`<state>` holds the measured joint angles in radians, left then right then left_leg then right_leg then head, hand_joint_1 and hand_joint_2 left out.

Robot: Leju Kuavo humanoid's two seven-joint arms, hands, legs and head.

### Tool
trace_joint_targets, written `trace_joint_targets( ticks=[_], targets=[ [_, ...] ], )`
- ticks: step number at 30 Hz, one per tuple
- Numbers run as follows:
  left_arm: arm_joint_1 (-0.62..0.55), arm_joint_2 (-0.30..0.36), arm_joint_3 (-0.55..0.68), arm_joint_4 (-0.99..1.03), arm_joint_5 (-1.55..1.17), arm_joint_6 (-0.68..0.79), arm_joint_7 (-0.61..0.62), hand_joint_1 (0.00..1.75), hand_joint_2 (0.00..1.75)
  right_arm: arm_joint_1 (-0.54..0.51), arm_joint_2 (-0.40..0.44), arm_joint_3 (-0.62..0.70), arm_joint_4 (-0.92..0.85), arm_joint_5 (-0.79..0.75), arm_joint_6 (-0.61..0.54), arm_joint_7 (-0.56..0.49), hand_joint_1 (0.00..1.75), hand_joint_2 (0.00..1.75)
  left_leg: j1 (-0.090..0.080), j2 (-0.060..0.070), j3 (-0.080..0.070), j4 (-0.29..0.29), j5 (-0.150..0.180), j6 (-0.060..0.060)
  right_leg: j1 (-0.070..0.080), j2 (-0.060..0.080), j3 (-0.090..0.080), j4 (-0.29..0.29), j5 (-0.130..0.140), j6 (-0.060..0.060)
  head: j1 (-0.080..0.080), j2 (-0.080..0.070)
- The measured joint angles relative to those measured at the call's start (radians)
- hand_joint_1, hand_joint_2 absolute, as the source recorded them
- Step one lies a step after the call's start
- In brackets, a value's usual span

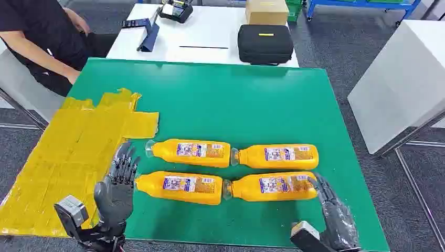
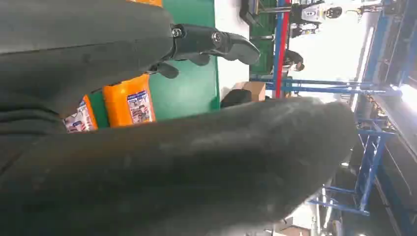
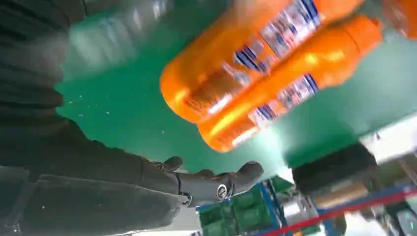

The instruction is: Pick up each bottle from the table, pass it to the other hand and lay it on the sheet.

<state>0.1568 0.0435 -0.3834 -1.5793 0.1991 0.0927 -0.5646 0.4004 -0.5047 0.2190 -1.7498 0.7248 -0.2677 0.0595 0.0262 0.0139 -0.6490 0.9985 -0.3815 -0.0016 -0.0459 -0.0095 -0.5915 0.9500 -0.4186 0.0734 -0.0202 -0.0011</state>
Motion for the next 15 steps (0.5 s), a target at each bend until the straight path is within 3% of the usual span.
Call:
trace_joint_targets(
  ticks=[15],
  targets=[
    [0.023, 0.020, -0.058, 0.003, 0.051, 0.074, -0.029, 0.00, 0.00, -0.113, -0.062, 0.056, 0.100, 0.040, 0.080, -0.029, 0.00, 1.75, -0.002, 0.000, 0.000, 0.000, 0.000, 0.000, -0.001, 0.000, 0.000, 0.000, 0.000, 0.000, 0.000, 0.000]
  ],
)
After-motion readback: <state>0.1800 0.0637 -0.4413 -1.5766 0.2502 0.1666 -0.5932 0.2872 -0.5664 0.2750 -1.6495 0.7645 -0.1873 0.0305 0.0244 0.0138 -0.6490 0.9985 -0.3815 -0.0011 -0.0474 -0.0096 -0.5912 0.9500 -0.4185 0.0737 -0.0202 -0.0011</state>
